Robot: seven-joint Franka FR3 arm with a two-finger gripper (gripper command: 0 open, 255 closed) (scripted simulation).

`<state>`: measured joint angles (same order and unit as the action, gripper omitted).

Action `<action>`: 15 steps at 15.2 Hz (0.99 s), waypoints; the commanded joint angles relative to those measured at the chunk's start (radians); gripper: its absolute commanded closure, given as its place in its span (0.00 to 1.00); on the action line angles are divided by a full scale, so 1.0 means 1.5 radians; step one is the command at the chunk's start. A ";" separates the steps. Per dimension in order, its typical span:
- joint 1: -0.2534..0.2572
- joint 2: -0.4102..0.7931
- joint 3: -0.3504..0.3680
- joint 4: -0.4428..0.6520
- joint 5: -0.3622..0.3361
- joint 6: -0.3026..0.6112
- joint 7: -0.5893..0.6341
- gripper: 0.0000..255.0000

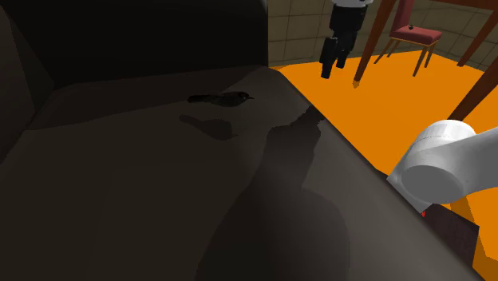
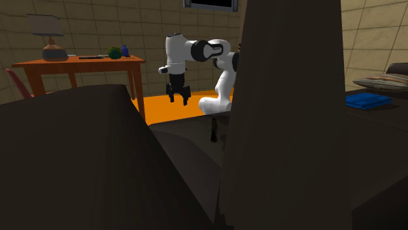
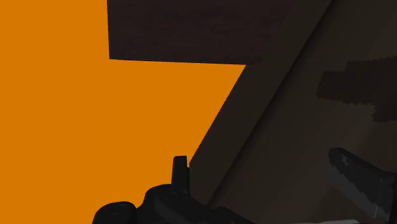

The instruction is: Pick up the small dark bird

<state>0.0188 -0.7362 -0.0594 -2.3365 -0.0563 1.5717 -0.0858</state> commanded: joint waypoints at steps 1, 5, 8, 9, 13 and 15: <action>0.000 0.000 0.000 0.000 0.000 0.000 0.000 0.00; 0.035 0.063 0.027 0.043 0.035 0.018 0.002 0.00; 0.060 0.110 0.047 0.079 0.059 0.028 0.002 0.00; 0.067 0.126 0.054 0.092 0.066 0.031 0.002 0.00; 0.097 0.190 0.080 0.149 0.093 0.039 0.001 0.00; 0.110 0.222 0.094 0.180 0.105 0.041 0.000 0.00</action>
<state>0.1728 -0.4310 0.0692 -2.0969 0.0904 1.6347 -0.0869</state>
